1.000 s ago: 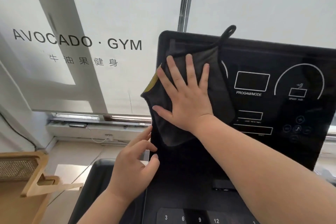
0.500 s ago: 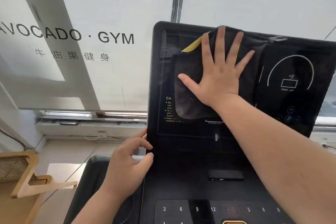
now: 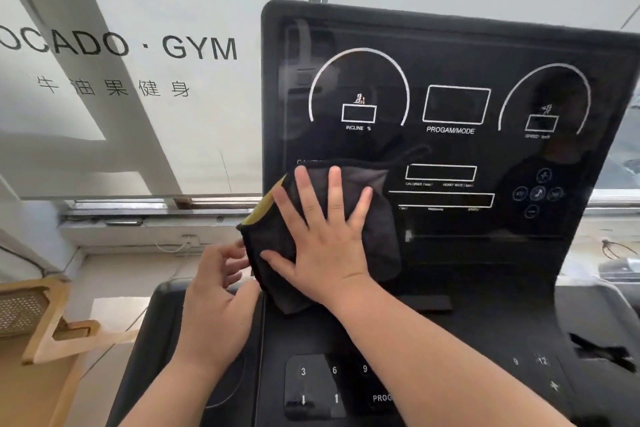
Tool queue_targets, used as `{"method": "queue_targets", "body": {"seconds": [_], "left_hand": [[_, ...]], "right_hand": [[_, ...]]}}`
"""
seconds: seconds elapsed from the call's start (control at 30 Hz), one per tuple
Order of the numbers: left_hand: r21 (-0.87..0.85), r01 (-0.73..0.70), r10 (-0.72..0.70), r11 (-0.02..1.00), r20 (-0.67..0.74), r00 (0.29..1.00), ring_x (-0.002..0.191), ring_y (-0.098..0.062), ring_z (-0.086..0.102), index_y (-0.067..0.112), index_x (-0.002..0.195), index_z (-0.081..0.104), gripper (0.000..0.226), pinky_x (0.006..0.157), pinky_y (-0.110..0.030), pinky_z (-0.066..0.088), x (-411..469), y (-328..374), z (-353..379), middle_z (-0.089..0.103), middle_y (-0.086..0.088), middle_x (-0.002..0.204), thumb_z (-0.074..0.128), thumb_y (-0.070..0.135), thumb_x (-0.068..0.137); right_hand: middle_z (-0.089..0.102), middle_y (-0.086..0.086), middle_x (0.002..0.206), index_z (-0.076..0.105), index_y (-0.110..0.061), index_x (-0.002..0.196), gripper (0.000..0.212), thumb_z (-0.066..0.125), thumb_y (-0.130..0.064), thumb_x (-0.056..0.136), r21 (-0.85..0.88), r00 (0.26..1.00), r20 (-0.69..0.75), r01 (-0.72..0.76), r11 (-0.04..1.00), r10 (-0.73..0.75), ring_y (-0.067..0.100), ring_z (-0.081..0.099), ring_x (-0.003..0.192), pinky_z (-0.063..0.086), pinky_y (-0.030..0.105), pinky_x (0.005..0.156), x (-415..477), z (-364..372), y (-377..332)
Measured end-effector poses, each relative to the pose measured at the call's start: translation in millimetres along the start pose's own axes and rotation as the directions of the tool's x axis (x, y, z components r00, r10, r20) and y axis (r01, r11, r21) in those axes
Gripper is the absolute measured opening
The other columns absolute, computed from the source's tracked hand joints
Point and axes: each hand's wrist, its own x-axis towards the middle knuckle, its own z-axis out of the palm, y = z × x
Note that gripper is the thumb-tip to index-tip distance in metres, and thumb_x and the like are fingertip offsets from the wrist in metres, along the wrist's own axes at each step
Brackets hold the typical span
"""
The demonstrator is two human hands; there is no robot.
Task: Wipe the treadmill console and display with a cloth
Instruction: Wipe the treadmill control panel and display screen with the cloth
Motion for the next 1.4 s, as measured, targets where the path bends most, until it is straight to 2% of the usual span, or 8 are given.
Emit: {"method": "queue_targets", "body": {"seconds": [0.17, 0.3, 0.43, 0.6, 0.73, 1.0, 1.3, 1.4], "left_hand": [[0.147, 0.047, -0.054, 0.988, 0.039, 0.998, 0.114, -0.006, 0.058, 0.051, 0.127, 0.044, 0.057, 0.096, -0.033, 0.046, -3, 2, 13, 0.059, 0.014, 0.120, 0.061, 0.013, 0.088], [0.164, 0.018, -0.036, 0.986, 0.106, 0.994, 0.120, -0.005, 0.055, 0.047, 0.138, 0.044, 0.069, 0.090, -0.024, 0.048, -5, 4, 21, 0.054, 0.028, 0.125, 0.059, 0.004, 0.086], [0.152, 0.012, -0.031, 0.988, 0.120, 0.992, 0.125, -0.006, 0.055, 0.045, 0.142, 0.044, 0.064, 0.105, -0.043, 0.048, -9, -2, 17, 0.056, 0.018, 0.135, 0.052, 0.017, 0.084], [0.231, 0.037, -0.068, 0.972, 0.128, 0.989, 0.128, -0.004, 0.050, 0.043, 0.149, 0.036, 0.061, 0.111, -0.042, 0.043, -16, -10, 8, 0.049, 0.022, 0.142, 0.052, 0.015, 0.097], [0.281, -0.020, -0.040, 0.959, 0.206, 0.978, 0.122, 0.005, 0.051, 0.062, 0.139, 0.033, 0.071, 0.104, -0.033, 0.044, -17, -6, 4, 0.052, 0.034, 0.130, 0.051, 0.009, 0.096], [0.488, -0.172, 0.168, 0.856, 0.053, 0.984, 0.153, -0.023, 0.019, 0.011, 0.157, 0.027, 0.081, 0.125, -0.041, 0.016, -14, -5, 38, 0.026, -0.009, 0.165, 0.050, 0.026, 0.081], [0.674, -0.139, 0.201, 0.725, -0.014, 0.979, 0.154, -0.037, 0.002, 0.013, 0.155, 0.024, 0.093, 0.121, -0.062, 0.006, -27, 3, 96, -0.001, -0.019, 0.167, 0.062, 0.036, 0.073], [0.692, -0.297, 0.364, 0.658, 0.053, 0.930, 0.149, -0.042, 0.022, 0.006, 0.149, 0.039, 0.084, 0.120, -0.059, 0.015, -33, 4, 112, 0.022, -0.022, 0.162, 0.063, 0.031, 0.073]], "right_hand": [[0.002, 0.000, 0.174, 0.013, -0.038, 0.163, 0.099, 0.052, -0.082, 0.082, -0.042, 1.000, 0.013, 0.021, 0.999, -0.020, 0.043, -0.007, 0.157, -0.005, 0.080, 0.113, -26, 4, 31], [0.007, 0.003, 0.173, 0.016, -0.034, 0.163, 0.109, 0.052, -0.088, 0.074, -0.111, 0.997, 0.001, -0.072, 0.991, 0.072, 0.047, 0.003, 0.156, 0.004, 0.083, 0.111, -48, 3, 89], [0.012, 0.013, 0.171, 0.023, -0.026, 0.162, 0.114, 0.055, -0.088, 0.071, -0.145, 0.990, 0.021, -0.135, 0.980, 0.140, 0.053, 0.004, 0.153, 0.005, 0.084, 0.110, -63, 2, 120], [0.008, 0.011, 0.172, 0.020, -0.029, 0.163, 0.113, 0.053, -0.089, 0.072, -0.063, 0.994, 0.013, -0.107, 0.992, 0.108, 0.053, 0.002, 0.153, -0.004, 0.082, 0.111, -39, 0, 62], [-0.005, 0.004, 0.173, 0.006, -0.034, 0.164, 0.104, 0.044, -0.086, 0.082, -0.035, 0.999, 0.033, -0.035, 0.999, 0.036, 0.047, -0.012, 0.154, -0.014, 0.079, 0.110, -15, -1, 6], [0.019, -0.007, 0.171, 0.025, -0.042, 0.160, 0.082, 0.049, -0.075, 0.089, -0.009, 0.991, -0.091, 0.100, 0.995, -0.100, 0.033, 0.009, 0.158, -0.004, 0.067, 0.122, -31, 6, 41], [0.018, -0.005, 0.169, 0.031, -0.040, 0.159, 0.088, 0.055, -0.079, 0.083, -0.039, 0.985, -0.158, 0.061, 0.997, -0.067, 0.037, 0.013, 0.156, 0.001, 0.067, 0.122, -68, 13, 139], [0.016, -0.003, 0.168, 0.029, -0.039, 0.159, 0.093, 0.057, -0.080, 0.081, -0.039, 0.982, -0.184, 0.042, 0.998, -0.048, 0.039, 0.014, 0.155, 0.003, 0.069, 0.122, -82, 15, 175]]}}
